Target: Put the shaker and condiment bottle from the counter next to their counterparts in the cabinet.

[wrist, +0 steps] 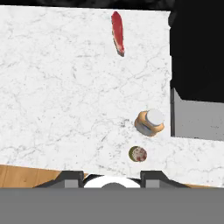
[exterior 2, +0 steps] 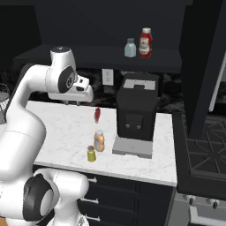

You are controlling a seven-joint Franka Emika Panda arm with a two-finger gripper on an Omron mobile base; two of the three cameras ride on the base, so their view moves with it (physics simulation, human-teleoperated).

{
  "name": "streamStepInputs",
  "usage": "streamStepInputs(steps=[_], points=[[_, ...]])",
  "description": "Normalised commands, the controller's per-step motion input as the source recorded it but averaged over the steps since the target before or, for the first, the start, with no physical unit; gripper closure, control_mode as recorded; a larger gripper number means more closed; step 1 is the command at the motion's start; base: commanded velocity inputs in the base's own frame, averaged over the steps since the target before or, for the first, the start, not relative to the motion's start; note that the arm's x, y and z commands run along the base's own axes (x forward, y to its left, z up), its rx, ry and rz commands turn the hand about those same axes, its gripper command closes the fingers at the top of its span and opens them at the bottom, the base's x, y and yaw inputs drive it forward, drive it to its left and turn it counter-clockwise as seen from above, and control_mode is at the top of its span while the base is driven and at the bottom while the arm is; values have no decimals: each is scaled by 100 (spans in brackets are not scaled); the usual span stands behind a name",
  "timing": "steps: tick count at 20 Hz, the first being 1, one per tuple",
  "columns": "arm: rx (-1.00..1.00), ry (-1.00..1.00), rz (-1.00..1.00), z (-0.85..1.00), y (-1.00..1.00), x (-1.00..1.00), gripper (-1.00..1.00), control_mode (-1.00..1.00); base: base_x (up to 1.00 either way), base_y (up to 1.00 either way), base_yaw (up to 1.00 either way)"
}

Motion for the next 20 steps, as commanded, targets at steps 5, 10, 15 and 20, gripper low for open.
streamStepInputs(steps=[5,10,15,20], points=[[0,-6,1,-5,-3,0,-100,-100,0,0,0],[-1,-5,1,-28,-3,-12,-100,-100,0,0,0],[-1,-5,-6,-76,-2,-15,-100,-100,0,0,0],[0,-4,-21,-44,-1,-10,-100,-100,0,0,0]])
